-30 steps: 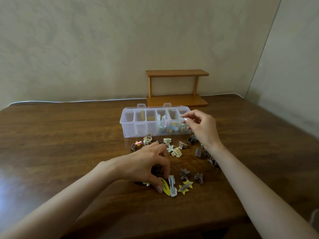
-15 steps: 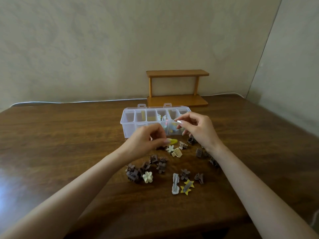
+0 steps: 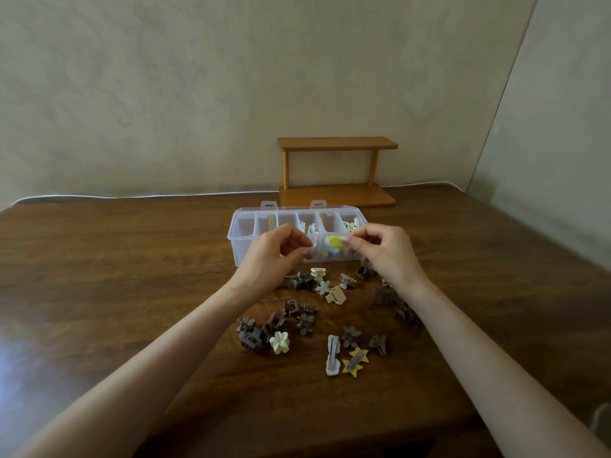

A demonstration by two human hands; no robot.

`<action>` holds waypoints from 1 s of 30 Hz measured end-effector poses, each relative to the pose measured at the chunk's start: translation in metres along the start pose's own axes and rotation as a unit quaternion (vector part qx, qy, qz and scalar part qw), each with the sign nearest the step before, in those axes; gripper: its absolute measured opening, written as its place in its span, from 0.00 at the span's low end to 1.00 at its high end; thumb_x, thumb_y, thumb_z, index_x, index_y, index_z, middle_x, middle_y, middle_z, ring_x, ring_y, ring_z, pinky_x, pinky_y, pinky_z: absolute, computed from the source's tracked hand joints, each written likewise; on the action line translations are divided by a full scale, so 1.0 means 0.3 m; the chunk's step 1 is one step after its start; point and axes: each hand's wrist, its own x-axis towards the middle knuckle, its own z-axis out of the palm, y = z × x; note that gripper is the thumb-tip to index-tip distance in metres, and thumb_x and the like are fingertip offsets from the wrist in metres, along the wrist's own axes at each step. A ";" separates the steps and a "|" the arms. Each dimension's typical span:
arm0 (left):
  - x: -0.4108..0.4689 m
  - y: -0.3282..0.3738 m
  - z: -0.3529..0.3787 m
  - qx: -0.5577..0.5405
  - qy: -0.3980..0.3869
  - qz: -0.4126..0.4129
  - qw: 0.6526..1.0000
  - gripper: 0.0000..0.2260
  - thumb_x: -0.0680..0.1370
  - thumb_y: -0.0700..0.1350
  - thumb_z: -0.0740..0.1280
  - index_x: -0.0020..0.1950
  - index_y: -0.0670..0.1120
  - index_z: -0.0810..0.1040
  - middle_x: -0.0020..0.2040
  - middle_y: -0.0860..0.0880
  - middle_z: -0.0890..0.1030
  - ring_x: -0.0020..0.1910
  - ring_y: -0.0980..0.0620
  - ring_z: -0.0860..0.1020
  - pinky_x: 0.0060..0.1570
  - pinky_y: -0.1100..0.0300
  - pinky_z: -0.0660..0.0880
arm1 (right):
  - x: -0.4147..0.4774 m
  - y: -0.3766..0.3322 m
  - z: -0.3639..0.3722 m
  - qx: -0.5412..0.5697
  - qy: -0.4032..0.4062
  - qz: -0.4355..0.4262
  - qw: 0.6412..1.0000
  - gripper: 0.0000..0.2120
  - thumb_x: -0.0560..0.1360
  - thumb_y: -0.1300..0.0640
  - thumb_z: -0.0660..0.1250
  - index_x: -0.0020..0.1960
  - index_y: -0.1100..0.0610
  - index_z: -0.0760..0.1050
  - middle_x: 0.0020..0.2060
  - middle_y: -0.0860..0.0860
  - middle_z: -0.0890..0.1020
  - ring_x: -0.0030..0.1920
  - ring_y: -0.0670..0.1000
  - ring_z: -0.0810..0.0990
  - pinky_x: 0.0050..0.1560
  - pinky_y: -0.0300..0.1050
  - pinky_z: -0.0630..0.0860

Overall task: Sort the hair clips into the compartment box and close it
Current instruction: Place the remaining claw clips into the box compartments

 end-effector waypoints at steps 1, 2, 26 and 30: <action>-0.001 -0.007 -0.002 0.003 0.002 -0.007 1.000 0.03 0.76 0.40 0.65 0.49 0.46 0.76 0.44 0.49 0.82 0.43 0.55 0.80 0.44 0.65 0.78 | 0.025 0.005 -0.006 -0.020 0.025 0.007 0.999 0.05 0.75 0.57 0.68 0.45 0.57 0.81 0.37 0.48 0.81 0.36 0.43 0.76 0.37 0.33 0.71; -0.003 -0.013 -0.002 0.003 0.004 -0.013 1.000 0.03 0.77 0.40 0.65 0.49 0.46 0.76 0.44 0.49 0.82 0.43 0.55 0.80 0.44 0.65 0.78 | 0.056 0.009 -0.010 -0.039 0.051 0.012 0.998 0.05 0.75 0.57 0.68 0.46 0.57 0.81 0.38 0.47 0.81 0.36 0.41 0.76 0.36 0.31 0.69; -0.071 -0.009 0.050 0.029 -0.157 0.036 0.987 0.04 0.74 0.44 0.69 0.48 0.49 0.77 0.42 0.56 0.78 0.40 0.65 0.75 0.39 0.71 0.71 | -0.051 0.052 -0.050 -0.088 0.036 0.003 0.995 0.07 0.77 0.54 0.65 0.45 0.54 0.81 0.36 0.46 0.82 0.36 0.40 0.78 0.38 0.28 0.71; -0.086 0.010 0.039 0.070 -0.282 0.077 0.954 0.11 0.70 0.50 0.72 0.50 0.51 0.77 0.47 0.57 0.77 0.47 0.63 0.73 0.46 0.69 0.71 | -0.099 0.043 -0.059 -0.076 0.021 0.008 0.997 0.07 0.76 0.53 0.66 0.47 0.54 0.81 0.36 0.46 0.82 0.40 0.42 0.79 0.41 0.30 0.72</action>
